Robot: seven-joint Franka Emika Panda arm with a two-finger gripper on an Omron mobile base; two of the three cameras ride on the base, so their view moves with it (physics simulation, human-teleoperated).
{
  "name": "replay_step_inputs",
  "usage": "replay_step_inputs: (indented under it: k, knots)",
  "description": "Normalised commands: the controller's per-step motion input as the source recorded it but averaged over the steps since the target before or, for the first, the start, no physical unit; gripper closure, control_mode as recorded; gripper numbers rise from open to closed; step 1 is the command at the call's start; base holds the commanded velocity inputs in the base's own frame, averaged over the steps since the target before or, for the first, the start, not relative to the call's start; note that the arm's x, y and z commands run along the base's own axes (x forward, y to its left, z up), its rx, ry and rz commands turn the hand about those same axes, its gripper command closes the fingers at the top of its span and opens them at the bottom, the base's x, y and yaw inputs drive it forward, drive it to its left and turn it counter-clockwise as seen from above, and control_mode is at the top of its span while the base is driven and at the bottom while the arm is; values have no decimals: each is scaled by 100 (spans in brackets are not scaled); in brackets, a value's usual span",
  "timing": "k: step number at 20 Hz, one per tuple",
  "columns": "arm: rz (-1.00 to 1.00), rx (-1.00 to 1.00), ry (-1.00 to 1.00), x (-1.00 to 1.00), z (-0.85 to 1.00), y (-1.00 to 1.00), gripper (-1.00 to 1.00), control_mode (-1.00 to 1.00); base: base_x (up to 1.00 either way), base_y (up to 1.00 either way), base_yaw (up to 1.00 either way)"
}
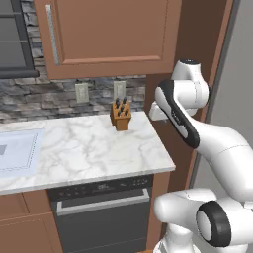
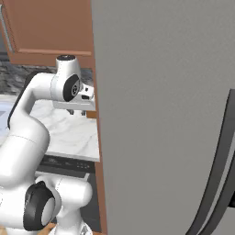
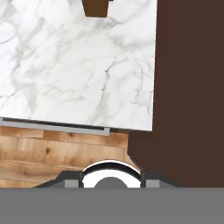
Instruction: Open the dishwasher door and pull out the top rack.
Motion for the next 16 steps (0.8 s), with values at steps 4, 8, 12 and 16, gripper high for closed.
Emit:
replay_step_inputs:
  k: [4,8,12,16]
  knots:
    - [0,0,0,0,0,0,-100,100,-11,0,0]
    - [0,0,0,0,0,0,-100,100,-80,0,0]
    - [0,0,0,0,0,0,-100,100,-85,16,0]
    - [0,0,0,0,0,0,-100,100,-42,37,-3]
